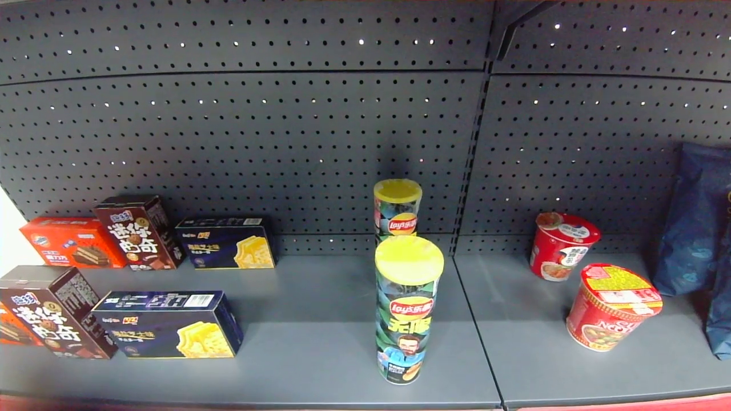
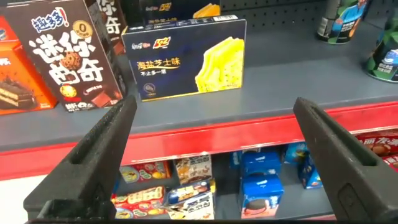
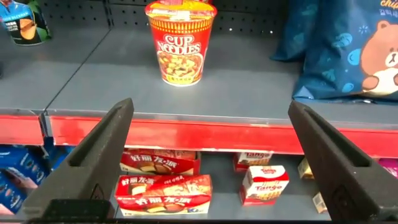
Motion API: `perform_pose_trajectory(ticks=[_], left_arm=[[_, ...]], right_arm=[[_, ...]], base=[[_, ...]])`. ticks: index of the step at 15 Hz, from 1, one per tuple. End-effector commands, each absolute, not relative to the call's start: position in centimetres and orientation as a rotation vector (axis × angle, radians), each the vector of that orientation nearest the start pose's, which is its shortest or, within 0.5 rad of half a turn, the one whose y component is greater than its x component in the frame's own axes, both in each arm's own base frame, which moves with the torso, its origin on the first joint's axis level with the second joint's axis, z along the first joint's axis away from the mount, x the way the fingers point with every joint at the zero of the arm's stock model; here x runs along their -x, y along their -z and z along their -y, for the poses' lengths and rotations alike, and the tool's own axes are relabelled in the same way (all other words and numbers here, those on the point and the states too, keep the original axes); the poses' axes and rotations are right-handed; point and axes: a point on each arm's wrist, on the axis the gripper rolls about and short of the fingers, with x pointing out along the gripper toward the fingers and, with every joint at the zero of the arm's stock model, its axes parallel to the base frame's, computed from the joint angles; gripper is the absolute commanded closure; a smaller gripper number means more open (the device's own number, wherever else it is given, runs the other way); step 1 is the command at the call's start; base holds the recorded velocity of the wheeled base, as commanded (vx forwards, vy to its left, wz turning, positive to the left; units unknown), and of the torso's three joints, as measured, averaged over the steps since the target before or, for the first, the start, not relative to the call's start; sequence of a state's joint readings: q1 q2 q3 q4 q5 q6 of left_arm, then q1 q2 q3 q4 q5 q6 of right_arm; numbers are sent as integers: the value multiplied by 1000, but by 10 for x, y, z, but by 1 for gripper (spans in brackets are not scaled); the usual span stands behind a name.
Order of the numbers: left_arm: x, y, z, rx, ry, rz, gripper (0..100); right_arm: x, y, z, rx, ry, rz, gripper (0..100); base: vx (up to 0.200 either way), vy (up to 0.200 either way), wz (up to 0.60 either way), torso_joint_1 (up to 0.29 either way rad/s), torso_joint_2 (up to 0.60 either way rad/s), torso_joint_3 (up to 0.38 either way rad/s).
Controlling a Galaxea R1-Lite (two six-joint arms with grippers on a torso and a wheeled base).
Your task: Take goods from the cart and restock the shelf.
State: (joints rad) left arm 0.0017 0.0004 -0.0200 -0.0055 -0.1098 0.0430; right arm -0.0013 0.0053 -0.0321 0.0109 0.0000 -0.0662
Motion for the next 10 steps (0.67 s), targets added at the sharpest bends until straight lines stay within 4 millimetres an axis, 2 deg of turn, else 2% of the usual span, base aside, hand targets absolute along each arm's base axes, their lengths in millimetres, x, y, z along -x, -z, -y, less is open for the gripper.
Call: perform_pose_trajectory(ticks=[1, 7, 8, 10], left_arm=[[25, -82, 2, -40, 105, 28, 0], [25, -81, 2, -38, 107, 26, 0], [25, -82, 2, -38, 107, 28, 0], [25, -82, 2, -38, 107, 28, 0]], right_arm=[[25, -83, 0, 66, -4, 12, 0], [25, -83, 0, 69, -6, 12, 0], [25, -83, 0, 71, -6, 11, 0], [25, -83, 0, 72, -4, 12, 0]], base=[[0, 0, 0, 0, 0, 0], [0, 0, 0, 0, 0, 0], [0, 0, -600, 2, 2, -2], [0, 0, 0, 0, 0, 0]])
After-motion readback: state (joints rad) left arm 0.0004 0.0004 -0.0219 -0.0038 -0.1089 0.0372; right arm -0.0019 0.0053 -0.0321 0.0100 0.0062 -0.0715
